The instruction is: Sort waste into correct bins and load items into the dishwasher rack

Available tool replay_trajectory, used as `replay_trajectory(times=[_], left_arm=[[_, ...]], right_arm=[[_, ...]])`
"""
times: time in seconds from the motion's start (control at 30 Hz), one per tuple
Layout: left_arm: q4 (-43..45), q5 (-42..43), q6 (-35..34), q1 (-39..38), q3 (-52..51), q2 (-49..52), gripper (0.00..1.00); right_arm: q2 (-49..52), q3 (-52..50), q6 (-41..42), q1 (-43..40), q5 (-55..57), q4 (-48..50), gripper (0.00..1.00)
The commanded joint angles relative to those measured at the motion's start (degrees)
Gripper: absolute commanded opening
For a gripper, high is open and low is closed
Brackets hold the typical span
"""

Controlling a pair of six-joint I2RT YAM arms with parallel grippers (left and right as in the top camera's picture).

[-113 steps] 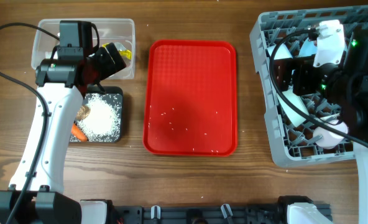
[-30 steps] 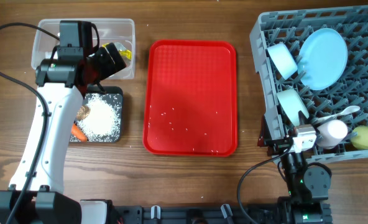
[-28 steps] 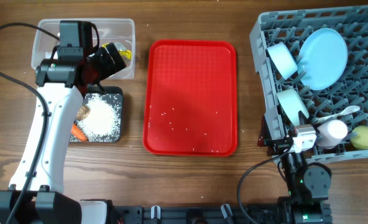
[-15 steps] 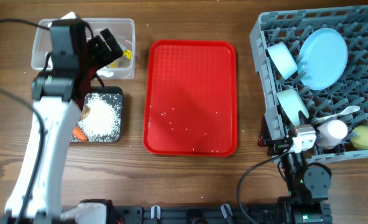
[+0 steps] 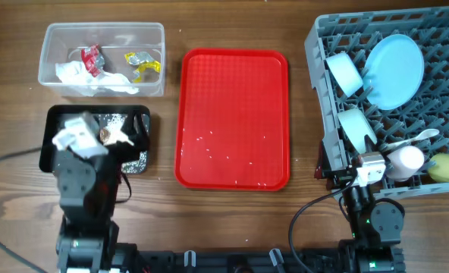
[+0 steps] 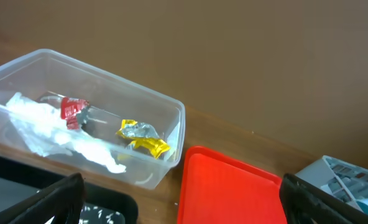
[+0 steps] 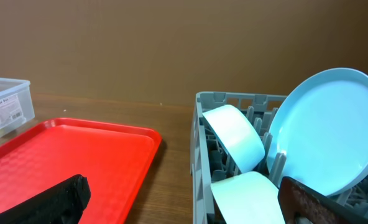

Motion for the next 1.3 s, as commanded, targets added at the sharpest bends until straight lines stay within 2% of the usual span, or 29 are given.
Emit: replay_trajectory(times=[0.0,0.07,0.23,0.57,0.73,0.87,1.27], left_arm=[[0.35,0.68,0.94,1.99,-6.01,-7.43,1.0],[1.51,0.68,0.94,3.23,-8.85,-10.14,1.0],[10.8,0.46,2.32,4.83,-17.55,-17.44,1.0],[9.92,-0.02,3.96,3.39,-25.9,-30.73,1.0],[9.11,-1.05,4.0,2.64,-25.9,-30.97,1.0],[0.59,-0.87,4.24,2.64,-25.9,-30.97,1.0],[0.7,-0.42,5.25,2.64,-25.9,-30.97,1.0]], right_arm=[[-0.5,-0.07,-0.31,0.22,0.33,0.26,1.0],[-0.5,-0.07,-0.31,0.22,0.33,0.26,1.0],[-0.5,-0.07,-0.31,0.22,0.35,0.26,1.0],[-0.5,-0.07,-0.31,0.22,0.35,0.26,1.0],[-0.5,-0.07,-0.28,0.22,0.33,0.26,1.0],[-0.5,-0.07,-0.33,0.22,0.35,0.26,1.0],[-0.5,-0.07,-0.31,0.22,0.33,0.26,1.0]])
